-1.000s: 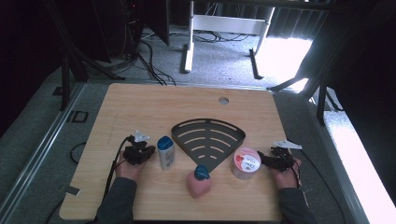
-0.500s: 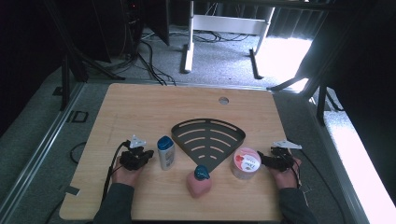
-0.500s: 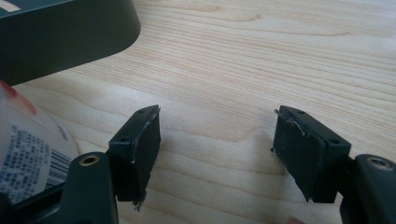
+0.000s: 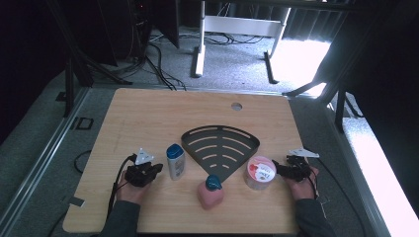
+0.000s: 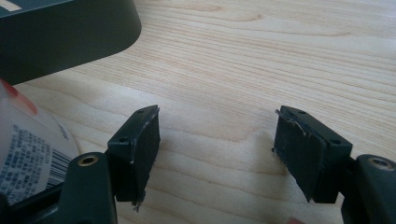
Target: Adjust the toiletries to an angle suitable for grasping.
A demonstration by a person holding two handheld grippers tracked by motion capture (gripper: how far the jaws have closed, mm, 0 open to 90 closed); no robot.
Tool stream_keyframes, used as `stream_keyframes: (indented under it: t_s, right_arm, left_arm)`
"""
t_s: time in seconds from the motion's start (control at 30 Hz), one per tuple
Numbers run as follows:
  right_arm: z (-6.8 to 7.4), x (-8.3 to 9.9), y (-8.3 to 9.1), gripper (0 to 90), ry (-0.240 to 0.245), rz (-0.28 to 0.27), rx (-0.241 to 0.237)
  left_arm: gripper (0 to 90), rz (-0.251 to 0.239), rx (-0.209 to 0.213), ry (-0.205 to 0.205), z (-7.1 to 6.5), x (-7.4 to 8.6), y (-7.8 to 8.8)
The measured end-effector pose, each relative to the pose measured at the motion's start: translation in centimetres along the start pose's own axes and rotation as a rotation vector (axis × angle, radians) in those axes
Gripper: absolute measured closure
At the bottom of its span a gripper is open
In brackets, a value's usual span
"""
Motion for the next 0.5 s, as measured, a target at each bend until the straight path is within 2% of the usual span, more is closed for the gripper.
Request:
stream_keyframes:
  t_s: [0.5]
  right_arm:
    - [0.0,0.0,0.0,30.6,0.001,0.0,0.0]
  left_arm:
    - [89.8,0.002,0.021,-0.045,-1.9,1.1,0.9]
Point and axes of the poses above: each handheld gripper's, and its own axes: y roughly backward along the jaws, x roughly out of its underside, z roughly to its left, the point moved 8 cm from there along -y, roughly forward along the jaws, and after that the axes turned 10 degrees about z, right-handed, at the moved point
